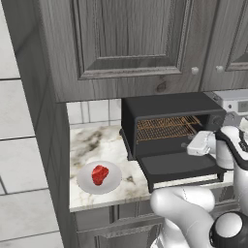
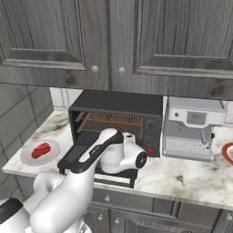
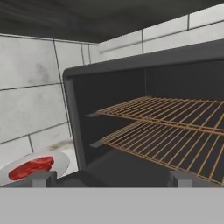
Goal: Open the toaster oven door. Place the bread on the top rack in the toaster oven and place the steak on the bottom rack.
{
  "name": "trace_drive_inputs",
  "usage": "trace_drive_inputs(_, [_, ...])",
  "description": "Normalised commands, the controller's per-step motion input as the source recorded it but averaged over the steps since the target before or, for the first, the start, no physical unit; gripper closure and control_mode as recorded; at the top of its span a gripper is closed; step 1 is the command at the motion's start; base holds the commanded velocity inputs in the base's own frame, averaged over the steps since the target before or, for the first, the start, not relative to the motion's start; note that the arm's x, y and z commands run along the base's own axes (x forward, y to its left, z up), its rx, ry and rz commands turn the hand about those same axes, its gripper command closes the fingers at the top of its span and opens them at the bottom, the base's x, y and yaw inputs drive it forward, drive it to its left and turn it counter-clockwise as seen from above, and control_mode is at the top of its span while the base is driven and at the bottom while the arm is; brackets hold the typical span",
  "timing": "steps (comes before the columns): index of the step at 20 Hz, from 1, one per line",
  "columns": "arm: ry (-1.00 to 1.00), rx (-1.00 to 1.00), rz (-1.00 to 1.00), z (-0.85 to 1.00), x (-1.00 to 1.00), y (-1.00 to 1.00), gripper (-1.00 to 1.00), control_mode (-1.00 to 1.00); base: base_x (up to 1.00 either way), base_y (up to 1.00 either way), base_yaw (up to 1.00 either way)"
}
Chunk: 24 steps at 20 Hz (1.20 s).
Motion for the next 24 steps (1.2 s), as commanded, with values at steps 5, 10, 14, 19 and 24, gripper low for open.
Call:
trace_drive_inputs(5, [0.00,0.00,0.00,0.00,0.22,0.03,-1.00,-1.00,0.00,0.00,0.00])
trace_drive_inputs(10, [0.00,0.00,0.00,-0.02,0.16,0.01,-1.00,-1.00,0.00,0.00,0.00])
trace_drive_inputs(14, [0.00,0.01,0.00,0.00,0.19,0.01,-1.00,-1.00,0.00,0.00,0.00])
trace_drive_inputs(19, [0.00,0.00,-0.01,-0.08,0.05,0.09,-1.00,-1.00,0.00,0.00,0.00])
trace_drive_inputs(24, [-0.01,0.00,-0.02,-0.13,0.03,0.11,-1.00,-1.00,0.00,0.00,0.00])
